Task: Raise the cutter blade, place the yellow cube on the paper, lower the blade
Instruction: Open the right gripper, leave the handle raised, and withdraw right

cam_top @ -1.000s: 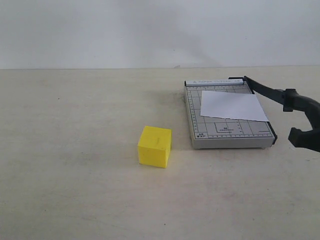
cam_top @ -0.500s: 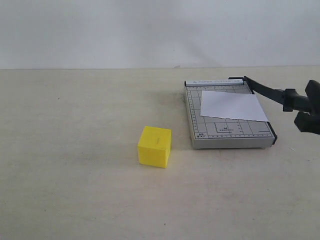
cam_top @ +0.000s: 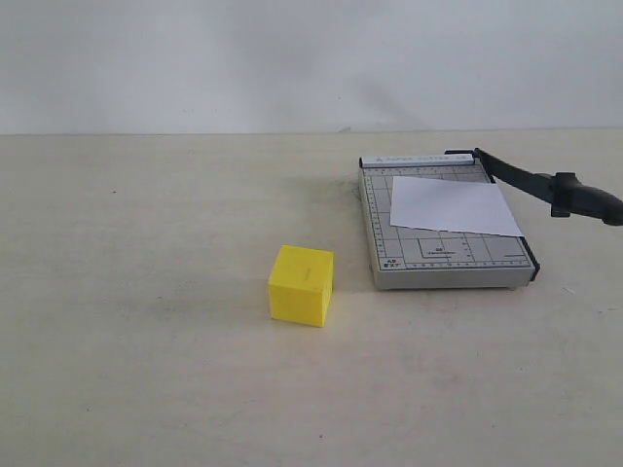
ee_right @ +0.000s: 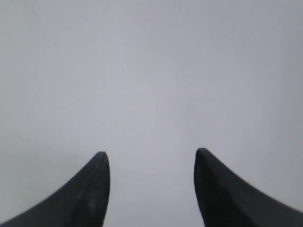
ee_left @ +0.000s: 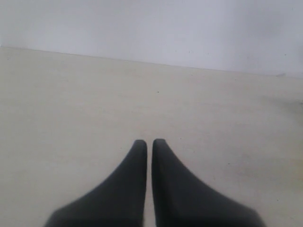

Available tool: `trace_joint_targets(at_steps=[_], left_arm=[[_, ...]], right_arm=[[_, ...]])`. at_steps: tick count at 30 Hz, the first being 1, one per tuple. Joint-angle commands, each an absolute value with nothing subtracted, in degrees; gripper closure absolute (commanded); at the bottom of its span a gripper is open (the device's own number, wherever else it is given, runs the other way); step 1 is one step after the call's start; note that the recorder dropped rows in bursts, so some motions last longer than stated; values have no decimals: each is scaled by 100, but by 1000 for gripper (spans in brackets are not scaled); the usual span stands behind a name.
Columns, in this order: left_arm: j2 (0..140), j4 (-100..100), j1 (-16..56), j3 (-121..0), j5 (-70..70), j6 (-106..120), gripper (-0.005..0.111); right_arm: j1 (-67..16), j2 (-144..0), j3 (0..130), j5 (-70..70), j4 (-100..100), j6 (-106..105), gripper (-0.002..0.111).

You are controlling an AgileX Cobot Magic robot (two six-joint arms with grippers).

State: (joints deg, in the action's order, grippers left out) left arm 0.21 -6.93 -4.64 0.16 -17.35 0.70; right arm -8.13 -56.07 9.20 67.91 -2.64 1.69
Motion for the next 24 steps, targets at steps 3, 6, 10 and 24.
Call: trace_joint_targets(at_steps=[3,6,10,24], left_arm=[[0,-662,-479,0,-1658,45,102],[0,-662,-479,0,-1658,45,102],[0,-662,-479,0,-1658,45,102],[0,-3036,-479,0,-836,-688,102]], right_arm=[[-801,-3635,1806,4482,-84,-423,87],[-801,-3089,2213,2516,-84,-1291,108],[-801,-2750,2348,0,-84,-2285,108],[-801,-2707,2348,-3411,-55,-1453,108]])
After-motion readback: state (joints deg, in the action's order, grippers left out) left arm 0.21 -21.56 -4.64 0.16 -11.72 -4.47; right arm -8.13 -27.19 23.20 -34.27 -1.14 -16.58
